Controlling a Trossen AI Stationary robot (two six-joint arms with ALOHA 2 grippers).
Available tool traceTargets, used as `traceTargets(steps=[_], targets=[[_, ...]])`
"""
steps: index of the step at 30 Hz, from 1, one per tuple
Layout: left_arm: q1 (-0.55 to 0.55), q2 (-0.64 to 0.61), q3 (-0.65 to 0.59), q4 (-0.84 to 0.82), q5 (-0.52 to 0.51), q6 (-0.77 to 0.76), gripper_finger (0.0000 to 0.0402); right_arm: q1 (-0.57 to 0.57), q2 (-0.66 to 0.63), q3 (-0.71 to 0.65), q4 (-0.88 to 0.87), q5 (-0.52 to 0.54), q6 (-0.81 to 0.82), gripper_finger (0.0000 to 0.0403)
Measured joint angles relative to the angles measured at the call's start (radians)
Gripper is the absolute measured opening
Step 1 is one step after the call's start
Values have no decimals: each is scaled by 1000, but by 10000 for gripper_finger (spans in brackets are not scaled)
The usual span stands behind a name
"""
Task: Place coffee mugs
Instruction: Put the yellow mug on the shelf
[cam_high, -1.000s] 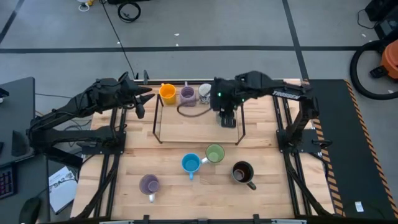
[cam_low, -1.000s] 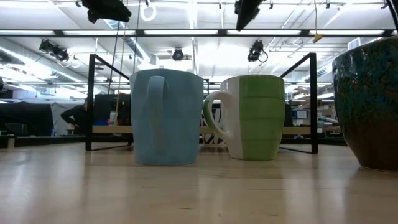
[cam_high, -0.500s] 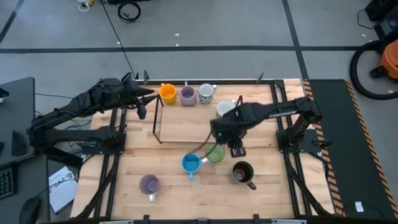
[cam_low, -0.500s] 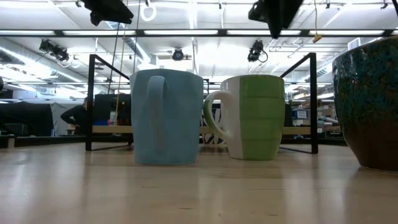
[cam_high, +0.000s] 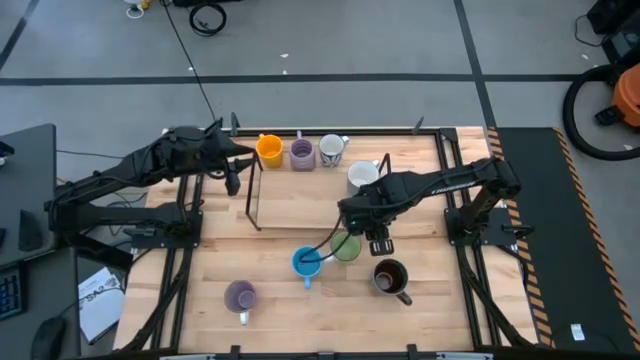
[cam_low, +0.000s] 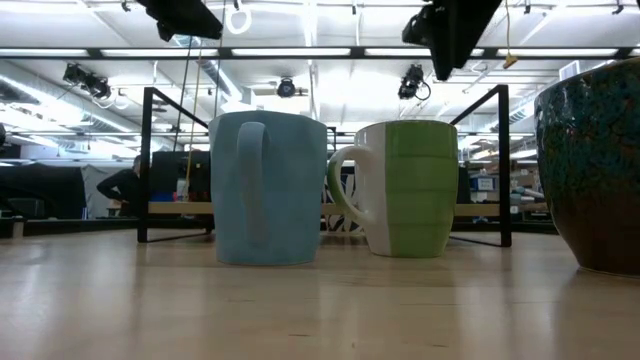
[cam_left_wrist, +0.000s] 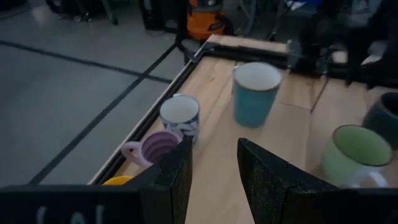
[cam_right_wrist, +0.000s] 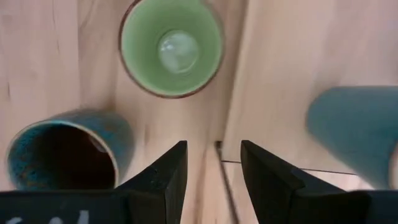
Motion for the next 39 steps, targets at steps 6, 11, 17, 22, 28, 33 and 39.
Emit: traceTargets(steps=[6,11,17,22,28,33,39], targets=[[72,124,43,-38,69,28,134,-28,-53,0,113,36,-11,155],[108,252,136,-120,79,67,134,-22,-82,0,149,88,-28,155],[148,391,260,-208,135,119,134,-20,-149,-110,260,118,-28,155],[175,510,345,-264,141,162,134,-20,-225,-253,402,118,-29,155],[186,678,451,-325,141,184,134,-18,-302,-375,541,119,-9,155],[185,781,505,-341,141,218,134,-6,-348,-433,582,123,19,155],[186,875,552,-317,108,350,134,14,-382,-498,636,123,28,155]])
